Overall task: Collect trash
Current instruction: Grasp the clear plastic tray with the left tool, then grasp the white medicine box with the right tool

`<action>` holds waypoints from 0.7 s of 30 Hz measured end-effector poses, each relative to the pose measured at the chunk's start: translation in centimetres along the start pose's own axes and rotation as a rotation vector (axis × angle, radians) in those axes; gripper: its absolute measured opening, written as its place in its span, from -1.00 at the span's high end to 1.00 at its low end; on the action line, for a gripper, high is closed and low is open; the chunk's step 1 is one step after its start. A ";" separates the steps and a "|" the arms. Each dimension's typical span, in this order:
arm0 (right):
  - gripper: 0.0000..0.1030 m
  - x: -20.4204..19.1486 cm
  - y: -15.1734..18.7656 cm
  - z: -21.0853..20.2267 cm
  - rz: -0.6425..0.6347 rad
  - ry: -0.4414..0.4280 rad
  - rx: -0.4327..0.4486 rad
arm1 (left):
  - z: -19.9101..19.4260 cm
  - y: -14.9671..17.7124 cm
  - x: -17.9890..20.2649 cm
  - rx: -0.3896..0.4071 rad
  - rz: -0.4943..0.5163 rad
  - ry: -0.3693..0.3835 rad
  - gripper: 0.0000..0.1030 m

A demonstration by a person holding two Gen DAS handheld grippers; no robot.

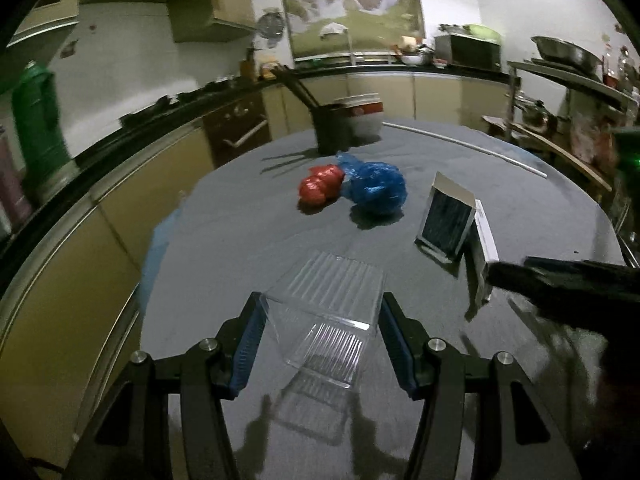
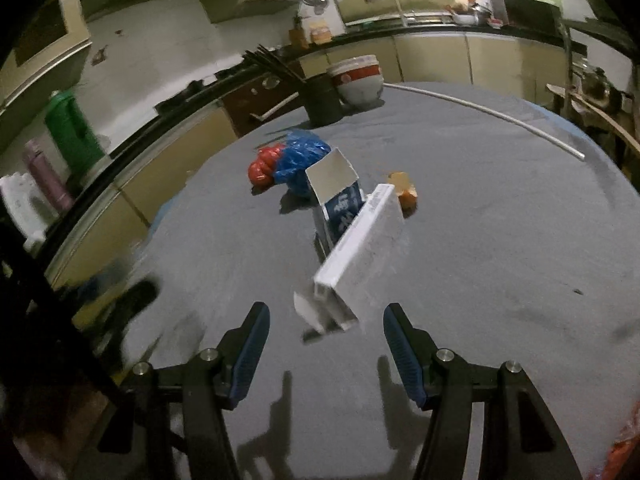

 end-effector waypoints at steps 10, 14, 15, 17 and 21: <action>-0.10 2.5 0.1 4.1 0.190 0.032 -0.002 | -1.0 1.0 0.6 -0.039 -0.068 0.047 -0.14; 0.26 3.5 0.0 3.0 0.193 0.033 0.024 | -1.4 0.7 1.1 -0.037 -0.074 0.053 -0.14; 0.33 3.8 0.0 2.6 0.198 0.028 0.029 | -1.6 0.7 1.3 -0.036 -0.074 0.057 -0.14; 0.45 4.3 0.0 2.0 0.202 0.022 0.035 | -1.8 0.6 1.6 -0.035 -0.074 0.062 -0.14; 0.50 6.0 0.5 0.0 0.222 0.005 0.052 | -2.3 0.6 2.5 -0.042 -0.075 0.083 -0.14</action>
Point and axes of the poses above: each gripper's, at about its wrist camera, not at the fingertips, and z roughly the way its jaws point, x to its right, y to its underside, the point moved 10 cm from there along z, roughly the way its jaws point, and after that the axes turned 6 degrees about -y, right-handed, at the moved point
